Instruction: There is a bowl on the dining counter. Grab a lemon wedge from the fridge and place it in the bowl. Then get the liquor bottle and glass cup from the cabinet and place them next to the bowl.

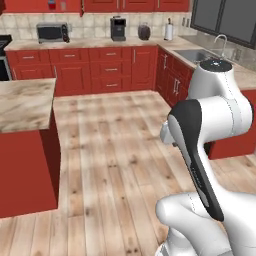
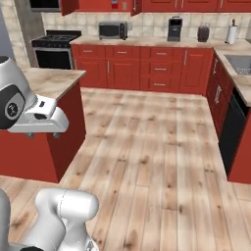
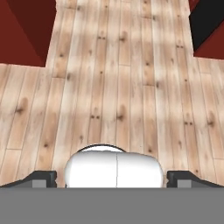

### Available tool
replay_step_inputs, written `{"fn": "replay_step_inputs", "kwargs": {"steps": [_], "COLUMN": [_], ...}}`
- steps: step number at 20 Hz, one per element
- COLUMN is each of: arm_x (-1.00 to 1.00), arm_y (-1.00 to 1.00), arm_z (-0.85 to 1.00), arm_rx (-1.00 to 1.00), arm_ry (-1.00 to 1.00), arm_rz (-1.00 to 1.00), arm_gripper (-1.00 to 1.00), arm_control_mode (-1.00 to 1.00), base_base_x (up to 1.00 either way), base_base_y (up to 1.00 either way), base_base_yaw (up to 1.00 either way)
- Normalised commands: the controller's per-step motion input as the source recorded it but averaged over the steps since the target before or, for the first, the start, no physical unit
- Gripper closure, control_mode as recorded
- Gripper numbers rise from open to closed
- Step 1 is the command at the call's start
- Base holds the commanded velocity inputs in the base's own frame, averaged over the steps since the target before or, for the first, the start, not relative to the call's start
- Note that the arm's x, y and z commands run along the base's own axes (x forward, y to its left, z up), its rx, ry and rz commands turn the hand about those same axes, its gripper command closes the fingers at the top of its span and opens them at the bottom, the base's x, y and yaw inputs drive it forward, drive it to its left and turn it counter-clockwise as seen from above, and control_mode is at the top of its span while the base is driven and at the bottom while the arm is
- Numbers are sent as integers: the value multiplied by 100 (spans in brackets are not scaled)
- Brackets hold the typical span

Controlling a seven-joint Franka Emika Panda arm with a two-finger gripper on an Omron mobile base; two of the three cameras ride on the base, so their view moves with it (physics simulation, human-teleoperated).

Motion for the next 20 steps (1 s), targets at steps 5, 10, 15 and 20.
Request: {"fn": "replay_step_inputs", "kwargs": {"steps": [5, 10, 15, 20], "arm_x": [0, 0, 0, 0], "arm_y": [0, 0, 0, 0], "arm_z": [0, 0, 0, 0], "arm_rx": [0, 0, 0, 0], "arm_ry": [0, 0, 0, 0], "arm_rz": [0, 0, 0, 0], "arm_gripper": [-100, -100, -100, -100], "arm_control_mode": [100, 100, 100, 100], "base_base_x": [100, 100, 100, 100], "base_base_y": [0, 0, 0, 0], "base_base_yaw": [2, 3, 3, 3]}}
